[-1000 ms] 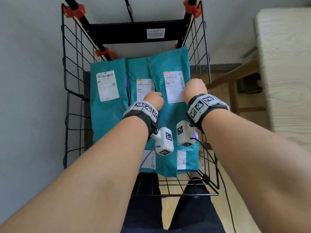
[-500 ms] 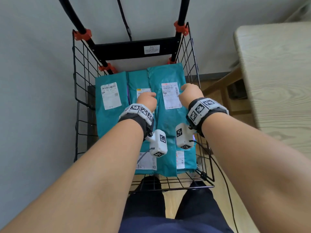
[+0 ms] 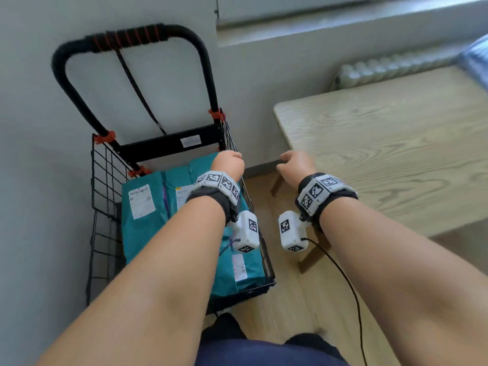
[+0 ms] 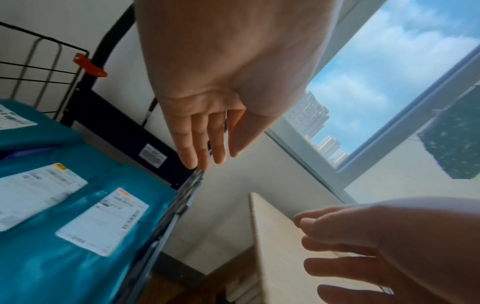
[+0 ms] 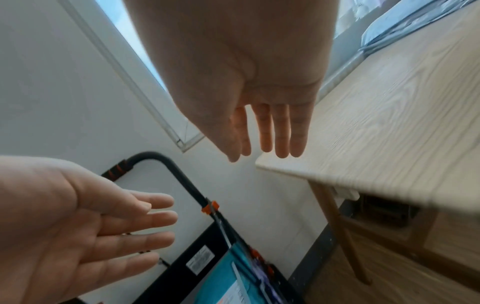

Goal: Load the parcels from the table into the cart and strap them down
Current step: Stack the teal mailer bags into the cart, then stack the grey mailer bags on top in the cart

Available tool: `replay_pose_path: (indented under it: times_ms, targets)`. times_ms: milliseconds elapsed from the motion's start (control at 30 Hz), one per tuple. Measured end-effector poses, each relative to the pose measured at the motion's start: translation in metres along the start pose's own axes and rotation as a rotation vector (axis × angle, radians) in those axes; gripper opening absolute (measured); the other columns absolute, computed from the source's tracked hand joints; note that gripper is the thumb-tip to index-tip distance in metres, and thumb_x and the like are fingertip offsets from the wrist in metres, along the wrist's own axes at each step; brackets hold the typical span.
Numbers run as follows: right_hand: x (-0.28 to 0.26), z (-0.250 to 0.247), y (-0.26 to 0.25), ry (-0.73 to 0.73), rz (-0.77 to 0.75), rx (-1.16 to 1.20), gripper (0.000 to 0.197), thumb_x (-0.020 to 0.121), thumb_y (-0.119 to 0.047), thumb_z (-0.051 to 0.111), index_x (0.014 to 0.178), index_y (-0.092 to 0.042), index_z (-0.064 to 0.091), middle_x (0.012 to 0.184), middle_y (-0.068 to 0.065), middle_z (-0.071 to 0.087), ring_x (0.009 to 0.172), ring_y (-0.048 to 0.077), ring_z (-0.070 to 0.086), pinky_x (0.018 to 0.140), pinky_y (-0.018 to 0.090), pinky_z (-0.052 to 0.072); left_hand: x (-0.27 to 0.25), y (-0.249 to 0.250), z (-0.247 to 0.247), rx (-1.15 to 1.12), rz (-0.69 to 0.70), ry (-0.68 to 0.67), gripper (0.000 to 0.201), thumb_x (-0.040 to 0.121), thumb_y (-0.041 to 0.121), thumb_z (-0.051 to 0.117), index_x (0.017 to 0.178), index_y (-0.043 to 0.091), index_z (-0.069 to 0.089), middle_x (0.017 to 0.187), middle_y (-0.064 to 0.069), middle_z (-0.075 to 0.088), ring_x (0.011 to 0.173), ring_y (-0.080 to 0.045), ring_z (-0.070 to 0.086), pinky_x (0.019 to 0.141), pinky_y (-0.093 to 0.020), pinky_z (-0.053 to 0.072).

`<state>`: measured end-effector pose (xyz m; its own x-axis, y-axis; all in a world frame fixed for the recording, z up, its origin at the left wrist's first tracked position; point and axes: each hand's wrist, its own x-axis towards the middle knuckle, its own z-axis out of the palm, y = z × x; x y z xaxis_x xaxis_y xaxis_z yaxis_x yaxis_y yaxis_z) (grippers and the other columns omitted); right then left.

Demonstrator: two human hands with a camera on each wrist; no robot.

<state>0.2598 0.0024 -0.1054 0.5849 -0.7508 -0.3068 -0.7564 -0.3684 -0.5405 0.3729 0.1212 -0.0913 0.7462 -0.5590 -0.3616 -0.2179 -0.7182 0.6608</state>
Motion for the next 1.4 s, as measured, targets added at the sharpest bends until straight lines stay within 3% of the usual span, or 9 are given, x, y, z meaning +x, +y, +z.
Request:
replay_pose_path:
  times_ms: [67,200,300,433,633,900,1033,1200,1400]
  targets:
    - [-0.015,-0.033,0.028,0.035,0.016,0.047,0.039,0.091,-0.017,0.055,0.130,-0.018,0.058,0.131,0.004,0.060,0.119,0.024,0.057,0.096,0.028,0.043,-0.018,0.033,0.021,-0.031,0.015,0.017,0.039,0.087,-0.005,0.042,0.111,0.009,0.070,0.125,-0.011,0.063,0.116,-0.031,0.057,0.098,-0.034,0.046]
    - [-0.042,-0.104,0.094,0.091,0.030,0.054,0.041,0.092,-0.018,0.054,0.133,-0.020,0.055,0.134,0.005,0.057,0.119,0.023,0.056,0.097,0.030,0.044,-0.054,0.101,0.075,-0.089,0.049,-0.016,0.037,0.088,0.000,0.045,0.108,0.018,0.070,0.122,-0.007,0.065,0.114,-0.029,0.059,0.097,-0.033,0.048]
    - [-0.062,-0.159,0.149,0.137,0.064,0.045,0.042,0.092,-0.019,0.054,0.135,-0.019,0.053,0.136,0.004,0.056,0.121,0.023,0.055,0.098,0.031,0.044,-0.075,0.154,0.122,-0.106,0.074,-0.027,0.036,0.089,0.006,0.048,0.117,0.018,0.068,0.122,-0.003,0.065,0.114,-0.024,0.059,0.098,-0.029,0.047]
    - [-0.085,-0.228,0.218,0.203,0.099,-0.001,0.045,0.093,-0.019,0.053,0.138,-0.019,0.050,0.137,0.006,0.054,0.120,0.024,0.055,0.094,0.030,0.045,-0.100,0.222,0.188,-0.168,0.137,-0.114,0.036,0.087,0.008,0.049,0.118,0.019,0.066,0.117,-0.006,0.067,0.107,-0.024,0.062,0.097,-0.037,0.051]
    - [-0.090,-0.303,0.301,0.290,0.235,0.026,0.045,0.091,-0.024,0.055,0.136,-0.019,0.052,0.137,0.009,0.051,0.116,0.025,0.056,0.096,0.033,0.045,-0.125,0.309,0.264,-0.089,0.293,-0.193,0.034,0.088,0.009,0.052,0.118,0.017,0.066,0.119,-0.003,0.065,0.111,-0.022,0.059,0.099,-0.036,0.048]
    - [-0.055,-0.371,0.386,0.353,0.402,0.087,0.047,0.089,-0.023,0.055,0.136,-0.021,0.051,0.136,0.008,0.053,0.117,0.024,0.055,0.095,0.032,0.046,-0.091,0.396,0.345,0.038,0.370,-0.260,0.034,0.090,0.012,0.051,0.121,0.016,0.064,0.120,-0.003,0.065,0.109,-0.022,0.060,0.095,-0.033,0.049]
    - [-0.041,-0.404,0.419,0.374,0.452,0.097,0.045,0.088,-0.026,0.053,0.133,-0.021,0.055,0.134,0.012,0.054,0.114,0.028,0.057,0.098,0.036,0.046,-0.074,0.445,0.382,0.066,0.413,-0.312,0.033,0.090,0.011,0.050,0.119,0.014,0.066,0.119,-0.005,0.066,0.106,-0.023,0.060,0.081,-0.026,0.045]
    - [-0.025,-0.451,0.465,0.430,0.520,0.101,0.042,0.092,-0.024,0.051,0.133,-0.016,0.053,0.139,0.013,0.048,0.124,0.028,0.049,0.105,0.038,0.041,-0.069,0.510,0.430,0.140,0.494,-0.363,0.026,0.089,0.009,0.050,0.104,0.015,0.071,0.094,-0.005,0.061,0.088,-0.022,0.056,0.076,-0.026,0.043]
    - [0.018,-0.507,0.531,0.453,0.514,0.088,0.047,0.089,-0.025,0.055,0.135,-0.018,0.051,0.141,0.012,0.046,0.125,0.027,0.049,0.103,0.034,0.040,-0.049,0.583,0.497,0.156,0.512,-0.376,0.036,0.089,0.014,0.051,0.124,0.017,0.062,0.121,-0.005,0.065,0.109,-0.023,0.060,0.086,-0.028,0.047]
